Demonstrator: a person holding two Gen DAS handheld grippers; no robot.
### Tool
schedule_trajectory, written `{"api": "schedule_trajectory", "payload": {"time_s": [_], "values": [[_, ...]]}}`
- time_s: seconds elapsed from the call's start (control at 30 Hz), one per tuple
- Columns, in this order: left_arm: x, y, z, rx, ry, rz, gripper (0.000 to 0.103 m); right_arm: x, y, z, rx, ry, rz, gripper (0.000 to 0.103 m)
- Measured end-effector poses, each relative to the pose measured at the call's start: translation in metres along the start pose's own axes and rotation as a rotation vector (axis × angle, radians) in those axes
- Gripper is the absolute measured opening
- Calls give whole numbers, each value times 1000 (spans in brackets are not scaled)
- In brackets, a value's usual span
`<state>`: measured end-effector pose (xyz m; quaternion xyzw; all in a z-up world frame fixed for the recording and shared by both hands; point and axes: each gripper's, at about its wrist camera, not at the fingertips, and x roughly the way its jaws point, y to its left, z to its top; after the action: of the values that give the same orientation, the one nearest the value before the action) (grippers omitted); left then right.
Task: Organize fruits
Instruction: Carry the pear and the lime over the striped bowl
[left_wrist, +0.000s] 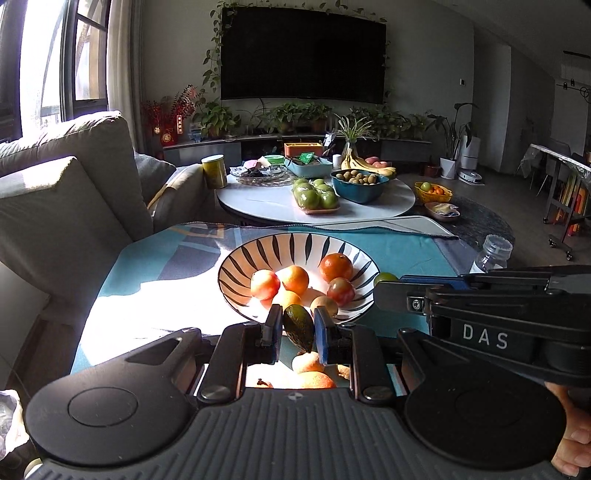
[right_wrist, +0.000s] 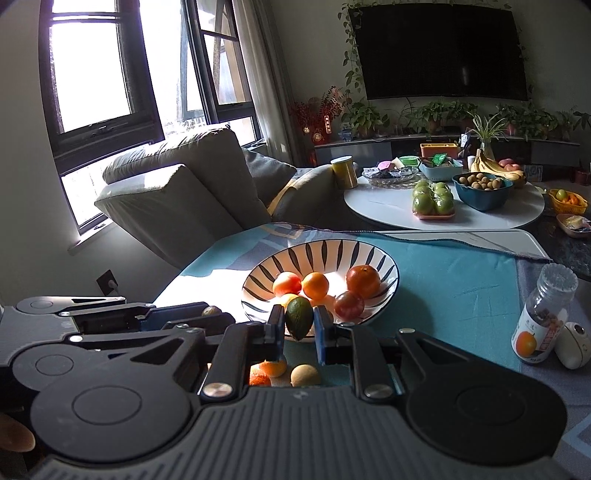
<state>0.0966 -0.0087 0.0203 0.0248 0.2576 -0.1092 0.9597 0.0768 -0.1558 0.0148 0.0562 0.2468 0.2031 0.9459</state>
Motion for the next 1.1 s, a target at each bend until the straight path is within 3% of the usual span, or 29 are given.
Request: {"api": "schedule_trajectory", "payload": {"time_s": [1.1], "values": [[78, 26, 20, -39, 50, -7, 17, 64, -23, 20, 22, 32, -51, 83]]}}
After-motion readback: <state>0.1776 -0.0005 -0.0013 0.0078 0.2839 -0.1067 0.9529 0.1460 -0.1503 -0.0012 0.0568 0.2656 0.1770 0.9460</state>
